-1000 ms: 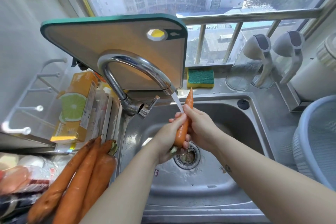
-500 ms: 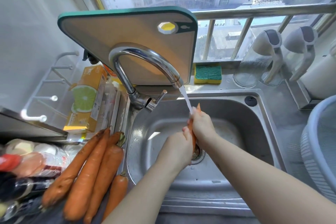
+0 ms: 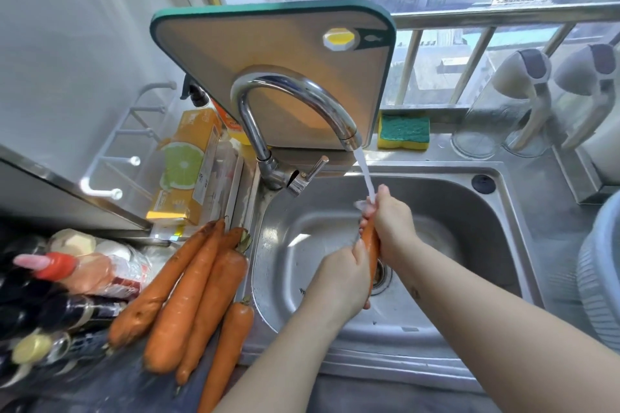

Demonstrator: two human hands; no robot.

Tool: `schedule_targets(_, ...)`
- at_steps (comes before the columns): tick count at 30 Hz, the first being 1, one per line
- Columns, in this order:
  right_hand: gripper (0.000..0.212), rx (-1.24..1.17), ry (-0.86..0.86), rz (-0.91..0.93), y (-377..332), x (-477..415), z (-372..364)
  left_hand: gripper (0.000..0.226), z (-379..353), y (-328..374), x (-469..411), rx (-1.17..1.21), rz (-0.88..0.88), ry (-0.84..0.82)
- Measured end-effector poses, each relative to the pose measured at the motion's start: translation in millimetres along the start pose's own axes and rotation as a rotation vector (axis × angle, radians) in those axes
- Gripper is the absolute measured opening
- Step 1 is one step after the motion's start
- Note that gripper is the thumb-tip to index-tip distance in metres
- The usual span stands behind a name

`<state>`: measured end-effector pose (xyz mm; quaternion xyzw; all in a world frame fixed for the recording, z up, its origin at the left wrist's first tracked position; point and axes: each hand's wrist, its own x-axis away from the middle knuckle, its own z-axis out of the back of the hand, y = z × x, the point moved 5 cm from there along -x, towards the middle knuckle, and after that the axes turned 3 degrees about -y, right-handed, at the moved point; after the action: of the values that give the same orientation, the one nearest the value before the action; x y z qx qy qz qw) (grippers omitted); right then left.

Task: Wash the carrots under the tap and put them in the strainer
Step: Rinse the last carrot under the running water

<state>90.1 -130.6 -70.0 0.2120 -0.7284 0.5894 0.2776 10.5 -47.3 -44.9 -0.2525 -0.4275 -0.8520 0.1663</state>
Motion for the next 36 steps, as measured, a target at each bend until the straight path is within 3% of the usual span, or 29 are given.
schedule_targets(2,0.037,-0.095,-0.096,-0.023,-2.8,4.3,-5.0,0.054,3.5,-5.5,-2.1,0.028,0.021,0.000)
schedule_targets(5,0.020,-0.191,-0.242,-0.027,-3.9,11.8,-11.1,0.050,14.0,-14.8,-1.8,0.088,0.077,0.005)
schedule_targets(9,0.017,-0.121,-0.194,-0.001,-4.9,13.0,-9.8,0.050,10.7,-12.0,2.4,0.064,0.039,0.026)
schedule_targets(12,0.034,-0.171,-0.165,-0.043,-6.3,9.4,-7.0,0.051,7.8,-7.9,1.2,0.051,-0.002,0.046)
schedule_targets(17,0.018,-0.175,-0.373,-0.048,-12.8,16.7,-4.4,0.051,18.2,-15.7,-1.0,0.100,0.028,0.043)
schedule_targets(21,0.012,0.019,-0.305,0.037,-17.1,15.1,-6.1,0.052,13.5,-10.3,3.3,0.022,-0.020,0.057)
schedule_targets(25,0.033,-0.182,-0.103,-0.020,-14.4,9.1,1.8,0.050,10.8,-2.7,5.4,-0.094,-0.125,0.099)
schedule_targets(28,0.041,-0.248,-0.190,-0.047,-13.8,7.7,5.8,0.047,14.4,-3.1,2.6,-0.089,-0.138,0.095)
schedule_targets(32,0.032,0.014,-0.316,0.054,-13.2,11.9,0.5,0.046,18.2,-7.2,-3.2,-0.028,-0.133,0.106)
schedule_targets(36,0.039,0.182,-0.189,0.208,-15.4,9.0,-2.6,0.043,15.5,-10.2,-4.7,0.044,-0.089,0.067)
